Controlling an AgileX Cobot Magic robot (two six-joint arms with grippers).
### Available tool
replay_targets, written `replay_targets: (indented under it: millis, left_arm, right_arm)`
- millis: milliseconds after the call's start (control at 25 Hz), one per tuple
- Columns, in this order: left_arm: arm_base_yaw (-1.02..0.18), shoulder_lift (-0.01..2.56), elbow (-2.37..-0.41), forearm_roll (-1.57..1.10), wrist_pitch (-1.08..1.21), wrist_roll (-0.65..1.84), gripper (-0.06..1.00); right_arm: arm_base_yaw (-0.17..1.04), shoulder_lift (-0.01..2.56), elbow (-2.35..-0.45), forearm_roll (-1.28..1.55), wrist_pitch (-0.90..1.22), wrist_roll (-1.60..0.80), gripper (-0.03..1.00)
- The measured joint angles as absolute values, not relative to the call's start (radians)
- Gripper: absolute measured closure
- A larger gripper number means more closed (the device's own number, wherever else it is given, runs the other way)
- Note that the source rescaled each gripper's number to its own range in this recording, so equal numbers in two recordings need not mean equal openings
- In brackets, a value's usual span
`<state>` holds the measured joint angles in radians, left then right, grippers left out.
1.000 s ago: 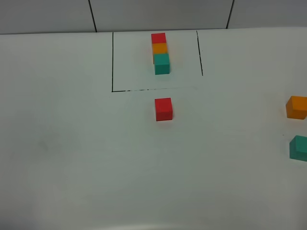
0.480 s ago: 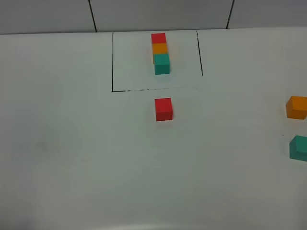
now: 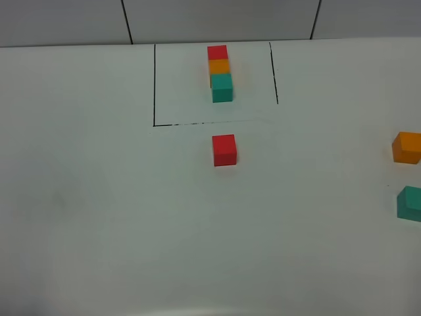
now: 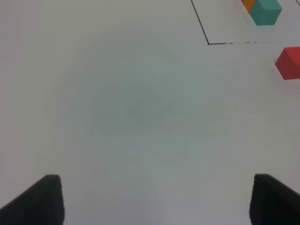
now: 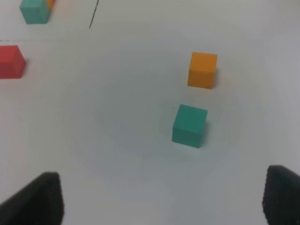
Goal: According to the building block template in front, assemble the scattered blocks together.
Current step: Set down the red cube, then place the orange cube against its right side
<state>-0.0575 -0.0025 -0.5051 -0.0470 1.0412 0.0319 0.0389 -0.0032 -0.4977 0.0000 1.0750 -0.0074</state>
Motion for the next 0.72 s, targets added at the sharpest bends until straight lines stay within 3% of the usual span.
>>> replay_targets:
  millis: [120, 320, 720]
  left_arm:
    - [-0.058, -0.002, -0.505, -0.047, 1.041, 0.032, 0.2]
    - [-0.058, -0.002, -0.505, -0.047, 1.042, 0.032, 0.2]
    - [-0.058, -0.002, -0.505, -0.047, 1.042, 0.032, 0.2]
  right_arm:
    - [0.039, 0.074, -0.504, 0.0, 1.073, -0.013, 0.17]
    - [0.039, 0.399, -0.578, 0.005, 1.005, -0.051, -0.02]
    - [0.038, 1.253, -0.84, -0.02, 0.762, -0.049, -0.03]
